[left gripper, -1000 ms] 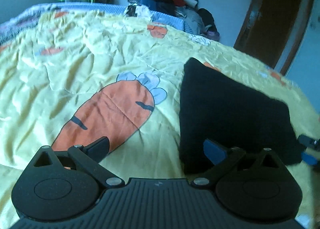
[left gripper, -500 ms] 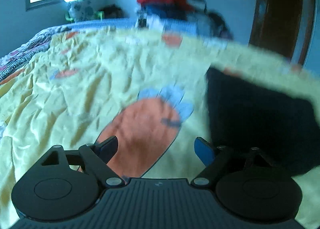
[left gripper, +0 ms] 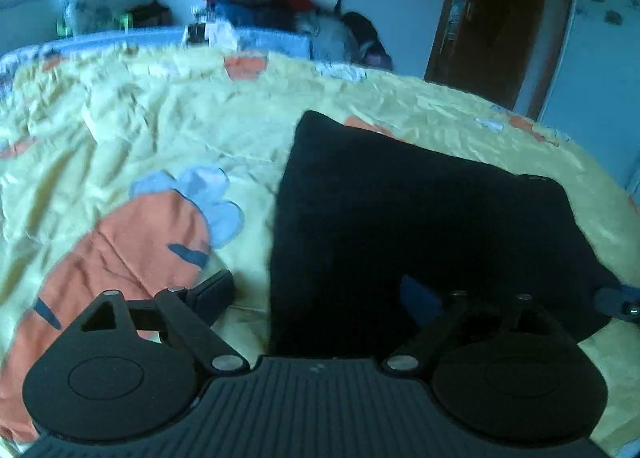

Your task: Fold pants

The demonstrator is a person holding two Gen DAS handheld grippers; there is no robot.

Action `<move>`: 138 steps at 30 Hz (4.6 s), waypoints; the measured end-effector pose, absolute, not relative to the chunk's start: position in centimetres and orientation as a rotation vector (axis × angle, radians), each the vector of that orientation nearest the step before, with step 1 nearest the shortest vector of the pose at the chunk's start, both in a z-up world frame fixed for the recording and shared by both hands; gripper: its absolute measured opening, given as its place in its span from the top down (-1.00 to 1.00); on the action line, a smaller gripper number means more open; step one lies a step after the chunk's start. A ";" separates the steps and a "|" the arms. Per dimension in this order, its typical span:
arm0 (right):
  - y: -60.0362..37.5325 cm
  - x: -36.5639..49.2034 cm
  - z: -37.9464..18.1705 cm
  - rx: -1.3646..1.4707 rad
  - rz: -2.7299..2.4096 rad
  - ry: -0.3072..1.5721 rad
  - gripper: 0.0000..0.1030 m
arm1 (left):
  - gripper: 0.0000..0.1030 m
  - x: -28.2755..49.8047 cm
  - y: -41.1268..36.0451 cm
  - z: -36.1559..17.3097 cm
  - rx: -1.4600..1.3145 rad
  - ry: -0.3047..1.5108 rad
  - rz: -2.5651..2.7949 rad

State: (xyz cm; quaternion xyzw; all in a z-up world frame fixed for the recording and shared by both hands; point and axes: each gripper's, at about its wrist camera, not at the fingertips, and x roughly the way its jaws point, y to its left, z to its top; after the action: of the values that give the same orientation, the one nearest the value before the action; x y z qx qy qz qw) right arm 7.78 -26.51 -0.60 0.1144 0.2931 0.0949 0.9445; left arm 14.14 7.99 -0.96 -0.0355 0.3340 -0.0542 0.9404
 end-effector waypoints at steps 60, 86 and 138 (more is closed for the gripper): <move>-23.9 6.9 0.9 0.096 0.013 0.405 -0.91 | -0.98 11.5 6.3 2.2 0.024 0.551 -0.086; -22.3 16.8 2.1 -0.034 0.227 0.592 0.31 | -0.94 21.2 4.6 1.3 0.087 0.707 -0.084; -20.5 5.1 0.2 0.008 0.104 0.594 0.11 | -1.00 10.9 4.8 0.7 0.074 0.642 -0.056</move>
State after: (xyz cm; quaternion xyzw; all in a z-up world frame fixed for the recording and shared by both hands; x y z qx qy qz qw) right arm 5.06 -20.45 0.25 0.0040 0.2924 0.0514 0.9549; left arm 10.92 4.84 0.71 0.0364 0.3154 -0.0274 0.9479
